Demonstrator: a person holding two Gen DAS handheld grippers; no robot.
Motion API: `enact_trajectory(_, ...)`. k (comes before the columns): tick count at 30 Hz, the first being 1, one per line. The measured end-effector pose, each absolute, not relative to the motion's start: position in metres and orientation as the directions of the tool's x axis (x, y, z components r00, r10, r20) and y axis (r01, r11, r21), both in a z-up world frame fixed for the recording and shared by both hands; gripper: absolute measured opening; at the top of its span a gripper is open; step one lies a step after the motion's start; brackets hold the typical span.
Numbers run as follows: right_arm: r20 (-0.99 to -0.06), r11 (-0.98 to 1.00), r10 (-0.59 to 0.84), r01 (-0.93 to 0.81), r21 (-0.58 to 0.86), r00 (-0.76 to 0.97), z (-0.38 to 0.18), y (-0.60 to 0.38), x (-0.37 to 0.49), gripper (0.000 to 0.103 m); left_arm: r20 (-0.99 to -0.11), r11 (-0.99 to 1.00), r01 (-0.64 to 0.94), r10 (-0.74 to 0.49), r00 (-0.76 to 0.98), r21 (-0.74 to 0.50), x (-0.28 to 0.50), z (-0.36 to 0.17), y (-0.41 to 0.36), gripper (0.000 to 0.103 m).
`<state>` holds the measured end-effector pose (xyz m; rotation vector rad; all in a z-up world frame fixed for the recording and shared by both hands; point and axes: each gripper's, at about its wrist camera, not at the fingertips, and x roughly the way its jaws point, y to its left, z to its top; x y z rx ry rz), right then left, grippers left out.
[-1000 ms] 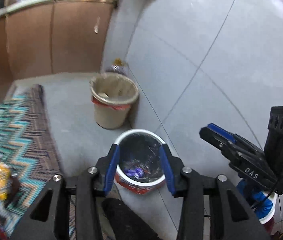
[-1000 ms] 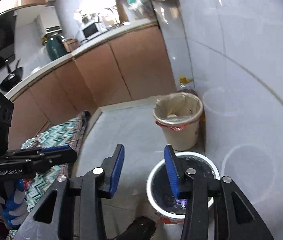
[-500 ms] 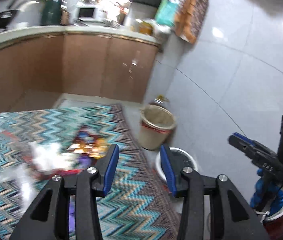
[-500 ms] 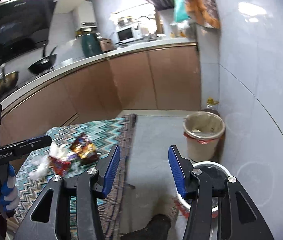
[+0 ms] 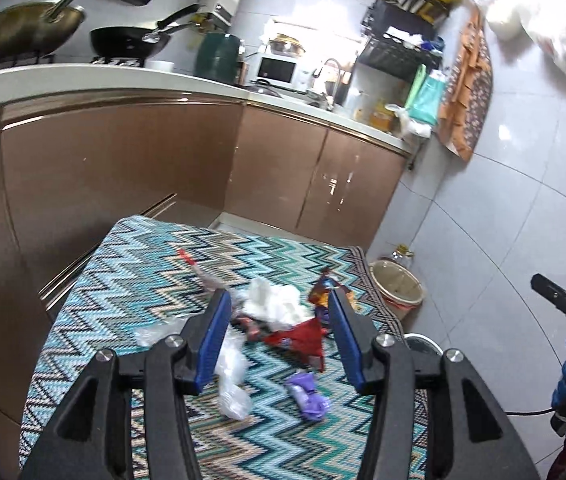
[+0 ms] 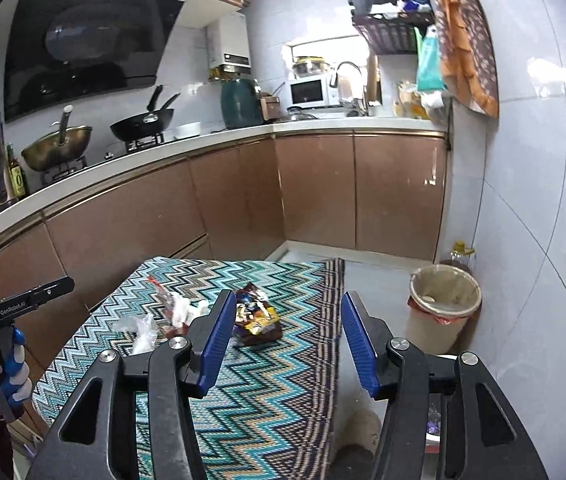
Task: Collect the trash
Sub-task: 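Grasp the clear plastic bag with the left tool while the right tool grasps white tissue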
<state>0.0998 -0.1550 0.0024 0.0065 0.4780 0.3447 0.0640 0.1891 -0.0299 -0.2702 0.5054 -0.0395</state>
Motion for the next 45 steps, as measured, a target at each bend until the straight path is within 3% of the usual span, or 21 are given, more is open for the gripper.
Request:
enact_trajectory(12,-0.506,0.926,0.347,-0.373,0.054,0.789,-0.012,-0.117,0.112,0.054,-0.527,0.948,-0.088,-0.092,0.845,-0.307,0.073,-0.071,0.227,0.048)
enact_trajectory(23,-0.593,0.891,0.401,-0.448,0.075,0.698,-0.049,-0.073,0.157,0.053,-0.629,0.943,-0.09,-0.142,0.765,-0.322,0.119,-0.122,0.221,0.048)
enact_trajectory(29,-0.646,0.842,0.469,-0.526,0.12,0.603,-0.077,-0.036,0.2,0.041,-0.675,0.942,-0.074,-0.179,0.715,-0.328,0.145,-0.148,0.213,0.048)
enact_trajectory(38,-0.728,0.774,0.524,-0.604,0.19,0.442,-0.133,0.021,0.266,0.039,-0.742,0.941,-0.111,-0.175,0.648,-0.319,0.167,-0.181,0.212,0.048)
enact_trajectory(45,-0.77,0.761,0.531,-0.599,0.249,0.353,-0.173,0.043,0.301,0.031,-0.759,0.937,-0.126,-0.18,0.626,-0.326,0.181,-0.19,0.216,0.048)
